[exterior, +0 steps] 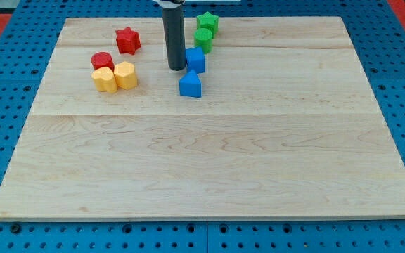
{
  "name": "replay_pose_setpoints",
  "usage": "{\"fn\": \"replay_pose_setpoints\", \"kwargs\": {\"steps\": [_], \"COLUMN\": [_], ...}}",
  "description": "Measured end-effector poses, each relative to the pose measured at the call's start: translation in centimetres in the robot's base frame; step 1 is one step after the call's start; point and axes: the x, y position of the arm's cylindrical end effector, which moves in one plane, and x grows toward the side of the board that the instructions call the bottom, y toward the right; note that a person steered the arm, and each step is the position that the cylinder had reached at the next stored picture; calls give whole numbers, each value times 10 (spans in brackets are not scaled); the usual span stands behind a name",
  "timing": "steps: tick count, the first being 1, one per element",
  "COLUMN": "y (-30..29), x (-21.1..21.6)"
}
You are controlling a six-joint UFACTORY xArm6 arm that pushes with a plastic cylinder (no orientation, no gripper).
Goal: Keep arm in between red circle and yellow heart
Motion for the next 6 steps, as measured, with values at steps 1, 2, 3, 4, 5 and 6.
{"fn": "replay_pose_setpoints", "kwargs": {"steps": [1, 2, 3, 4, 5, 6], "y": [-33, -77, -107, -110, -114, -132], "x": [1, 9, 21, 32, 19, 20]}}
